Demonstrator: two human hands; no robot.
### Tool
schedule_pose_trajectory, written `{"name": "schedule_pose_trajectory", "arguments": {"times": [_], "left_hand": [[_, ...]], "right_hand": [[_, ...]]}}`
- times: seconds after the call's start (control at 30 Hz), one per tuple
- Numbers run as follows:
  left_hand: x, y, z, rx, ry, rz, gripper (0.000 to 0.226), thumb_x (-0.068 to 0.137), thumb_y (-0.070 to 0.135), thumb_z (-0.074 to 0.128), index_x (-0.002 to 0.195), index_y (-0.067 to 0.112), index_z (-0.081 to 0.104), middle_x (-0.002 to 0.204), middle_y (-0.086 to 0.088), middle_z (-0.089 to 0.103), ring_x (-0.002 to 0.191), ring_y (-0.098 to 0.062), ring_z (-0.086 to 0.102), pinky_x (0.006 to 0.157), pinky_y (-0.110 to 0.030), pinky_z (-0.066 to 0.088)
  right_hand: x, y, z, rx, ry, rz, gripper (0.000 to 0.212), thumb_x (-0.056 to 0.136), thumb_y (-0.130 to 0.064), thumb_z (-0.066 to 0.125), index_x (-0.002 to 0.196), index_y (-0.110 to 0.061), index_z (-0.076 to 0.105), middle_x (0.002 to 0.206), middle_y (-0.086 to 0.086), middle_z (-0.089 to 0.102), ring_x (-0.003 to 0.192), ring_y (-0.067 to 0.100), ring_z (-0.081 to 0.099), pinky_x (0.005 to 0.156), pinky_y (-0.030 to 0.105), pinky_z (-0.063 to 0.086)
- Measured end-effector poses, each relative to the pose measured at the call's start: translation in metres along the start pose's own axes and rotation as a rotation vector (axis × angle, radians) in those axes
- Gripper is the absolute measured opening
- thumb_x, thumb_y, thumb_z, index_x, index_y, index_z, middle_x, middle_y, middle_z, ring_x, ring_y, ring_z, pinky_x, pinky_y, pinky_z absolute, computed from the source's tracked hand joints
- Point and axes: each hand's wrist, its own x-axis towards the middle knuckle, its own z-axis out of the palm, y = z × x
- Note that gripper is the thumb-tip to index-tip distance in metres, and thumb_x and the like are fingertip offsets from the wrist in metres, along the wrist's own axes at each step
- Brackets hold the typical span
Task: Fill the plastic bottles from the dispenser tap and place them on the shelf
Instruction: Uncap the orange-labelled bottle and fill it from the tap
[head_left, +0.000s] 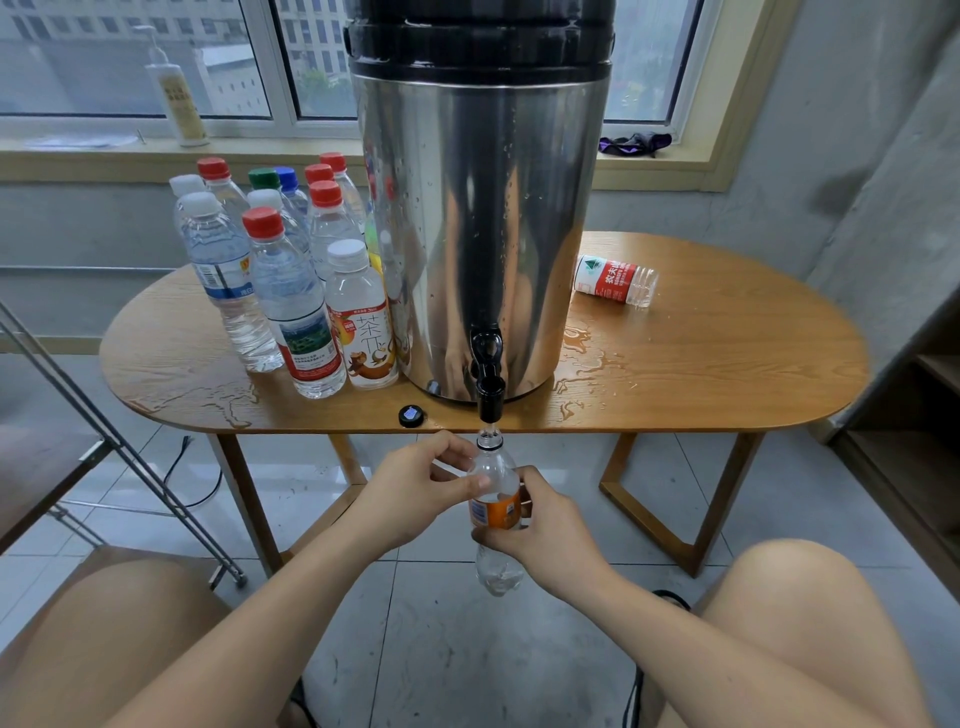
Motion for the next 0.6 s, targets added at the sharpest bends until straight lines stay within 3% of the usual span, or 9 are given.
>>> {"name": "schedule_pose_trajectory", "arguments": {"times": [0.6], "left_hand": [[0.0003,-0.0005,0.0002,0.009,0.004,0.003,0.032,0.091,0.055,0.080,0.119,0.045,0.066,0.116,0.020,0.071,0.101,-0.001,0.072,0.085,-0.030,0.066]], "right_hand": [[-0.0005,-0.0004,-0.0007,-0.015,0.004,-0.005,0.064,0.080,-0.043,0.093,0.129,-0.038,0.052,0.116,-0.016,0.067,0.104,0.002,0.063,0.077,0.014,0.048]]}}
